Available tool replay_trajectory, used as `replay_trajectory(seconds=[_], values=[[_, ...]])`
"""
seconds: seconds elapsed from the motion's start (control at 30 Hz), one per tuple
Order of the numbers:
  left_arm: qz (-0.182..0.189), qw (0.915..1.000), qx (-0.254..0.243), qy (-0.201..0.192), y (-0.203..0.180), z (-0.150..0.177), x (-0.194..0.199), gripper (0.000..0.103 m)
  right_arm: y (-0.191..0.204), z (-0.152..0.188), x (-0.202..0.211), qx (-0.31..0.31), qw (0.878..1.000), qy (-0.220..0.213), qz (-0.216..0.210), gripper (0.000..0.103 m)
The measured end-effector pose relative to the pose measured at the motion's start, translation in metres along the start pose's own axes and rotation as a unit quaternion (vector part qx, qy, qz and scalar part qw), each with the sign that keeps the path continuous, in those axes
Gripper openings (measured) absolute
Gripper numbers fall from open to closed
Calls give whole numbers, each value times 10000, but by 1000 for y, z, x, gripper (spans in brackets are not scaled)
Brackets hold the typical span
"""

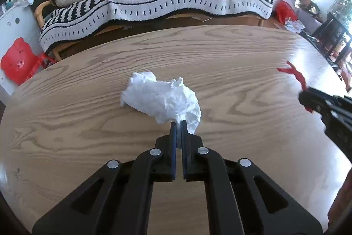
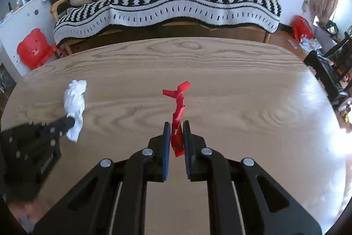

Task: Collect trash
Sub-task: 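Grasp the white tissue with left tool while right tool grasps the red ribbon, then carry the tissue and red ribbon to the bin and release both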

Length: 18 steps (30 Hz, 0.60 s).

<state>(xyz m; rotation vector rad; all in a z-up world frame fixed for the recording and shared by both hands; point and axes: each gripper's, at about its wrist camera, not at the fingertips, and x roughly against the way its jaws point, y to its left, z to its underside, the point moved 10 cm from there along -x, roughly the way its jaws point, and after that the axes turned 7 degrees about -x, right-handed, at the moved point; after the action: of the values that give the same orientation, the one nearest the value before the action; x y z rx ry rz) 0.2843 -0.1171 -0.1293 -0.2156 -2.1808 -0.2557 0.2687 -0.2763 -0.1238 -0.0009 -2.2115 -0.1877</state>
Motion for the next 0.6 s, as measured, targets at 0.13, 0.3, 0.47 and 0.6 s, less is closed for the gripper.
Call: replay_trajectory(seconds=[0.13, 0.3, 0.47, 0.6], values=[[129, 9998, -56, -122, -5, 11, 32, 3, -8, 29, 45, 49, 9999, -118, 48, 12], [327, 9988, -99, -338, -20, 26, 80, 3, -25, 63, 96, -80, 9995, -294, 105, 12], [525, 9966, -302, -563, -46, 48, 119, 3, -39, 98, 146, -245, 9987, -445, 16, 12], [684, 9944, -424, -691, -67, 73, 144, 3, -46, 126, 176, -173, 9983, -545, 64, 12]])
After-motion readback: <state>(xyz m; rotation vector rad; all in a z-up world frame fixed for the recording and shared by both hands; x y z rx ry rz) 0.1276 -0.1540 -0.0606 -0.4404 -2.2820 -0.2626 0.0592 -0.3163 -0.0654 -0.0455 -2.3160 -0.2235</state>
